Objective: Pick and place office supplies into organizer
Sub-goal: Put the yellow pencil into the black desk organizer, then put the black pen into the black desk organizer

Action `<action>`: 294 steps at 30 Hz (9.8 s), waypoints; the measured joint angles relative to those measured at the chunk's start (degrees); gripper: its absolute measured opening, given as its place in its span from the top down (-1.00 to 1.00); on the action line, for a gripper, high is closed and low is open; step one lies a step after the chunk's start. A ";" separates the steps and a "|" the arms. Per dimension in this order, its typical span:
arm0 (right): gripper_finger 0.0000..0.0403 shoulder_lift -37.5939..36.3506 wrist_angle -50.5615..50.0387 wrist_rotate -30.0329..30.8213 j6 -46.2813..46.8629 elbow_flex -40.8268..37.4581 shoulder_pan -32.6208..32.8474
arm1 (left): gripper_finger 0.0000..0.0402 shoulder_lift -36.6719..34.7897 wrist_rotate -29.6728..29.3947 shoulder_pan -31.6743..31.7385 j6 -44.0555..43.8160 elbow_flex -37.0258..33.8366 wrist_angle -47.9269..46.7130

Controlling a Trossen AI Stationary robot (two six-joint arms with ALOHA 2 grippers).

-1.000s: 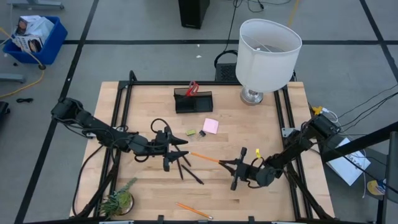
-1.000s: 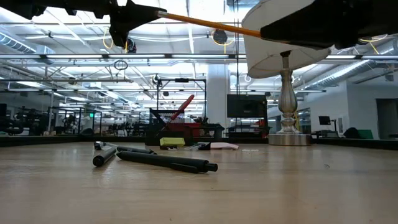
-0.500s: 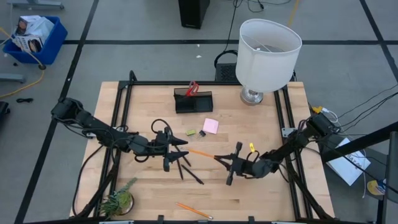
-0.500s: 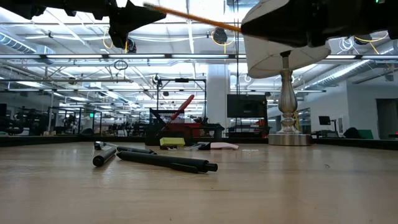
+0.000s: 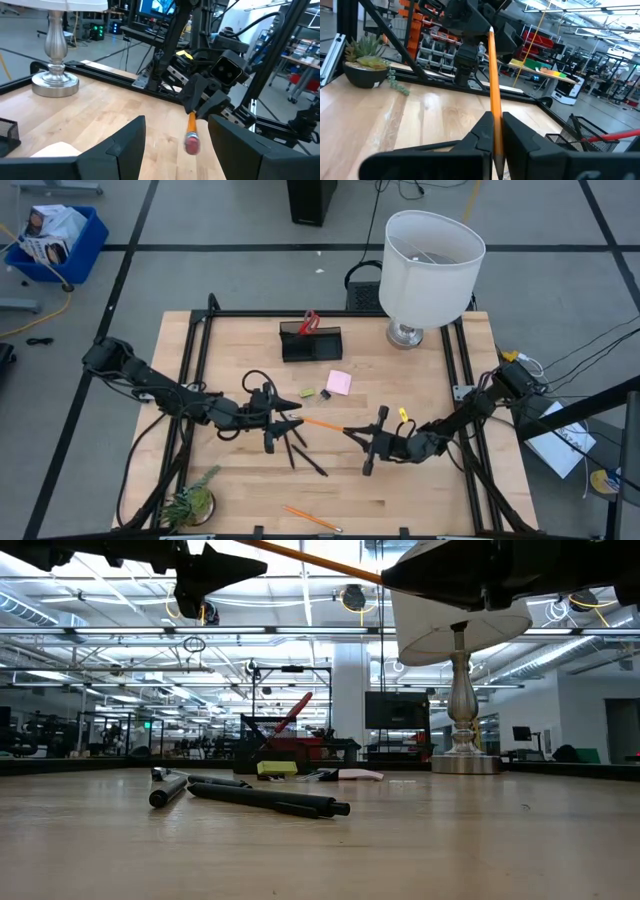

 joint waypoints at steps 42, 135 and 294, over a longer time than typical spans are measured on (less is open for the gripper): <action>0.80 0.04 4.44 -5.50 -2.48 0.00 -3.84 | 0.81 0.00 -2.65 0.37 2.04 0.09 4.78; 0.29 -0.22 -0.61 22.70 -3.18 -0.15 11.25 | 0.84 4.79 8.00 48.24 -0.96 30.59 -62.46; 0.35 23.32 -21.73 -17.79 33.86 10.42 -4.53 | -0.26 -3.83 -9.11 -5.01 -4.39 9.62 -29.44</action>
